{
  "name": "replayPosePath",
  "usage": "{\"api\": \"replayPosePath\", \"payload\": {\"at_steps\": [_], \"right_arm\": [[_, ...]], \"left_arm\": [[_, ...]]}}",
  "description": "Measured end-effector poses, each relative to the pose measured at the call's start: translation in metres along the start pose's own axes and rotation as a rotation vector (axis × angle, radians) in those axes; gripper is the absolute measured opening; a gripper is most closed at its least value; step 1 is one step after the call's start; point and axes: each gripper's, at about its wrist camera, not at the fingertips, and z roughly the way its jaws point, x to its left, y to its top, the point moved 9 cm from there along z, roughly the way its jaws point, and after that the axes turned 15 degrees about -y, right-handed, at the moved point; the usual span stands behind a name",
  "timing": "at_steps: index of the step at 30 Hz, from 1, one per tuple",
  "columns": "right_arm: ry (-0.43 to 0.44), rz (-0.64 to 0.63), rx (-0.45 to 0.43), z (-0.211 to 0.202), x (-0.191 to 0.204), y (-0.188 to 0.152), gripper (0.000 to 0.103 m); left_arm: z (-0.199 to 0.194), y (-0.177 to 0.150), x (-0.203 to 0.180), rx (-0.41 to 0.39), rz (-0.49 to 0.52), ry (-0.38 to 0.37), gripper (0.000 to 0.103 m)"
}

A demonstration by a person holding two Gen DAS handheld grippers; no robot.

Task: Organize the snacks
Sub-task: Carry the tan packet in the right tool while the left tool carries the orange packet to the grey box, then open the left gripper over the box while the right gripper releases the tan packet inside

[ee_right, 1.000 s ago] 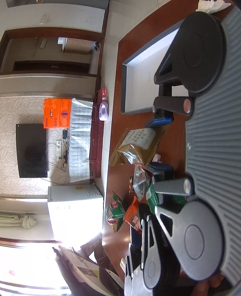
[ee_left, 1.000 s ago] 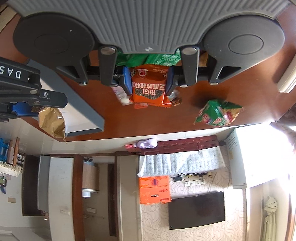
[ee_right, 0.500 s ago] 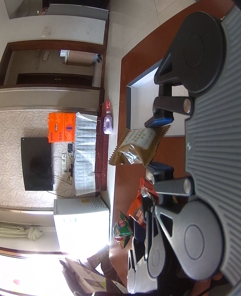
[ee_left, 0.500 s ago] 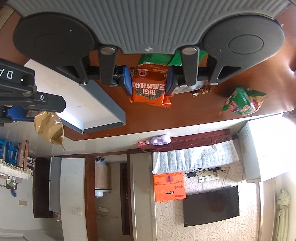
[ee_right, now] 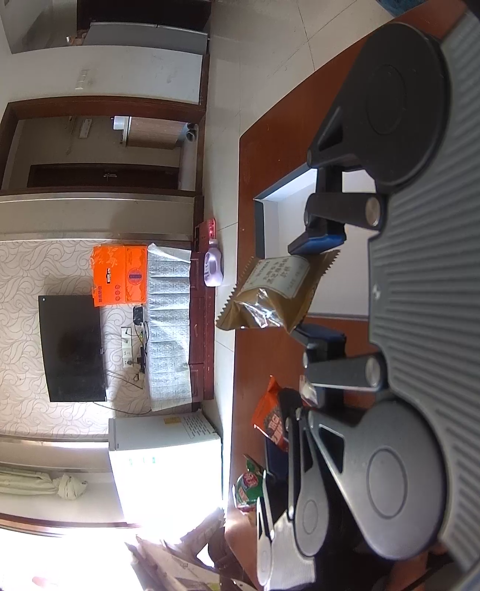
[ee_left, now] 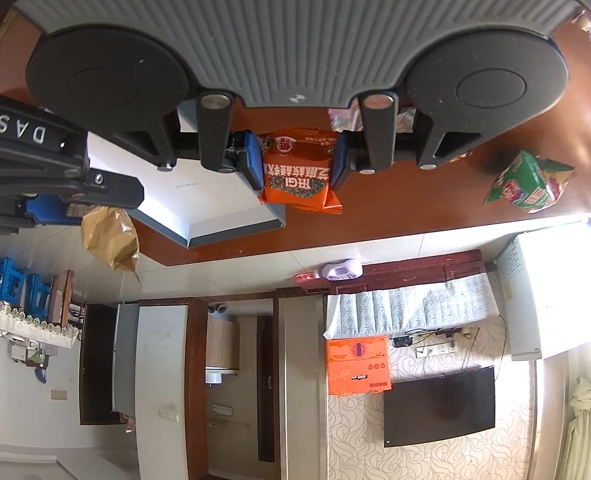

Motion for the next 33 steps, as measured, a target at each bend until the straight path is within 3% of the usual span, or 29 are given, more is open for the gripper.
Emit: {"api": "replayPosePath", "payload": {"at_steps": [24,33], "right_arm": [[-0.13,0.08,0.145,0.043,-0.057,-0.029,0.043],[-0.126,0.044,0.207,0.052,-0.052,-0.045,0.043]], "left_arm": [[0.125,0.018,-0.053,0.03,0.004,-0.137,0.044],[0.172,0.014,-0.063,0.066,0.013,-0.168,0.045]]}}
